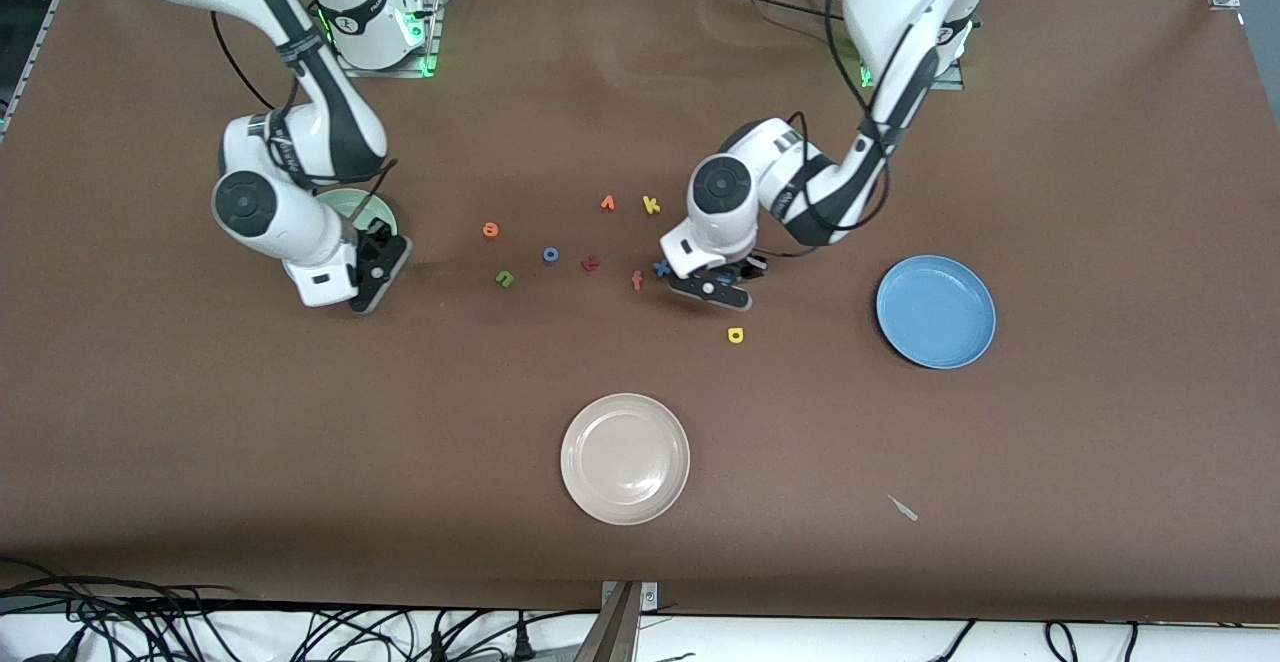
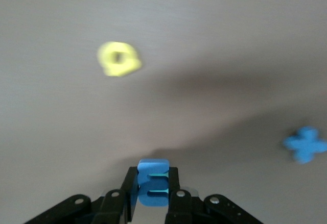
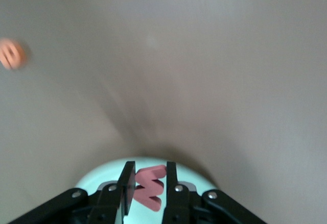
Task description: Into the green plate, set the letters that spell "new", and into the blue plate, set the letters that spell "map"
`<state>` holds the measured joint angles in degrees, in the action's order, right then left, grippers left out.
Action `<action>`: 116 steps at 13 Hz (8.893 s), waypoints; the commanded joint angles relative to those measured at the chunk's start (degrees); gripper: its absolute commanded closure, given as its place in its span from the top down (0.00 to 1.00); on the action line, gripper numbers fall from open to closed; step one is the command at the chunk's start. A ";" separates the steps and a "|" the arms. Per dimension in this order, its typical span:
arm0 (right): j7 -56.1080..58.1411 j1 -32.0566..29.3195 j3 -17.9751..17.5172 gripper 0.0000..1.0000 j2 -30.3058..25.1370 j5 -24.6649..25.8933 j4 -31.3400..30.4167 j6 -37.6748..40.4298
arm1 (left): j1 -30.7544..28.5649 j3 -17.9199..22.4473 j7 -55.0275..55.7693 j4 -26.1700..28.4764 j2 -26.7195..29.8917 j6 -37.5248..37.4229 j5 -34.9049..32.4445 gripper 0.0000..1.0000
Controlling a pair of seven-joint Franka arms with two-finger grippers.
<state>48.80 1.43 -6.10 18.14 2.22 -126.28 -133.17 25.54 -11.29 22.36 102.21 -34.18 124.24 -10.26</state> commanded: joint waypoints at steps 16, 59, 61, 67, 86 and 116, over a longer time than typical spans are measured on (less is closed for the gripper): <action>-76.81 2.60 -21.23 0.72 -3.90 0.05 -10.45 -9.35 | -27.48 -1.01 -49.74 -4.12 2.01 -20.01 7.86 1.00; -48.18 2.27 6.10 1.00 -8.21 12.89 -18.82 -11.24 | -23.76 -15.34 6.63 5.73 0.95 -5.47 -10.59 0.04; -48.36 2.35 6.19 1.00 -8.73 12.98 -18.65 -10.71 | -27.71 -15.34 -8.31 2.04 1.22 -13.90 -10.31 0.04; -66.50 2.88 -4.78 0.99 -8.22 12.98 -11.29 -9.48 | -41.25 -15.25 -40.45 0.27 -0.88 -16.50 -9.17 0.12; -122.18 10.17 -12.80 0.75 12.00 6.91 10.53 -7.18 | -19.31 -13.77 19.73 -5.97 -8.18 10.05 -0.29 1.00; -68.86 9.03 9.87 0.07 -8.12 7.97 -10.20 -3.83 | -28.77 -4.18 -37.18 -16.79 -8.01 -28.44 -0.90 0.04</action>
<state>-24.29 10.32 2.22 11.81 11.55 -132.92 -134.18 -0.22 -14.95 -5.87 84.16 -42.78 96.95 -11.05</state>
